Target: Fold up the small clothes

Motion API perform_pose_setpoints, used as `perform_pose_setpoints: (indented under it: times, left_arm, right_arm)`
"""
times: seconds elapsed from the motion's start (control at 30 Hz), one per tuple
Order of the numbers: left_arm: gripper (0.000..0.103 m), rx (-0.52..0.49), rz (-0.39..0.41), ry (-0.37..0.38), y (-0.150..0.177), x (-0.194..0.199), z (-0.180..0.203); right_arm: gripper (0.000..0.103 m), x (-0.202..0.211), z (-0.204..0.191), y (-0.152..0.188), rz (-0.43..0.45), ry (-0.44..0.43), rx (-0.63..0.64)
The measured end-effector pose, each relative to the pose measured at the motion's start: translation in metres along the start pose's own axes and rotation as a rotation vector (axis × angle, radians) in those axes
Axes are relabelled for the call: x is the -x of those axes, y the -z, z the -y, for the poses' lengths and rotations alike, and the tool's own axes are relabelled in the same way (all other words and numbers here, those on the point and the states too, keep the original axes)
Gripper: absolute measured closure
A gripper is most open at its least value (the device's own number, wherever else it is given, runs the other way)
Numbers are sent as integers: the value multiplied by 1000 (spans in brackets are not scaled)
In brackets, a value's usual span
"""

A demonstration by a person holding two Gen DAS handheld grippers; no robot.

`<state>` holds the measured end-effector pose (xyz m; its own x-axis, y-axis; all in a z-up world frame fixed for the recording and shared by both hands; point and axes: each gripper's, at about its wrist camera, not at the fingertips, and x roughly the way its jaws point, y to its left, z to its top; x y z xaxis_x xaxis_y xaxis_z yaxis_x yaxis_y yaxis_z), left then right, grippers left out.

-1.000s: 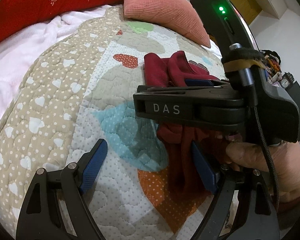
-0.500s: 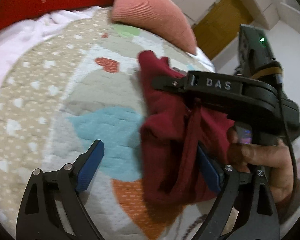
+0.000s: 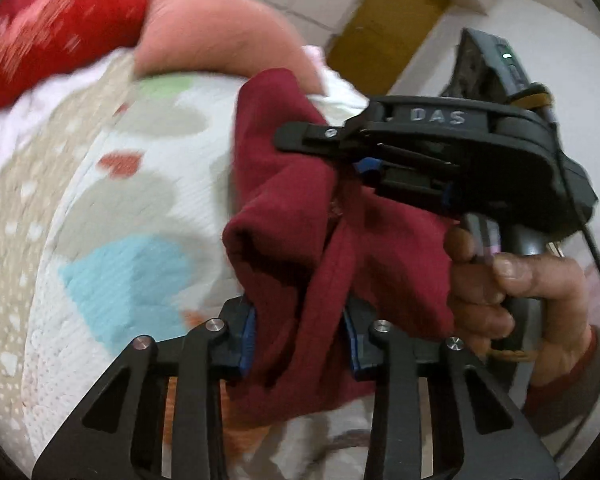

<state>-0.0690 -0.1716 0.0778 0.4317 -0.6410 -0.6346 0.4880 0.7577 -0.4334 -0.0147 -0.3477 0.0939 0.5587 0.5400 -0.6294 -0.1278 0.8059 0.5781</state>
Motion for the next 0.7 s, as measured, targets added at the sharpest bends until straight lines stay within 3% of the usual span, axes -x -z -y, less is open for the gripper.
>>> perform_pose_setpoints:
  times: [0.2,0.33,0.43,0.57,0.67,0.7]
  left_arm:
    - [70,-111,-13,122,-22,-10,89]
    - [70,-200,-52,146,-17,-40,148]
    - [70,-238,-123,170,-1,-76,183]
    - [70,-230,-257,138,16,-121,197]
    - [65,-255,-266,125,11,-112,194]
    - [58,-262,-272,130,8,-102,192]
  right_arm:
    - [87,91,31,-4,141,-41,-37]
    - [87,157,76,6,231,2,-91]
    - [87,189,126,25,263,56,-186]
    - [87,191,186,50,236,153,-330]
    - [80,191,215,68,241,66,-468]
    - [73,197,215,69,255,45,-477]
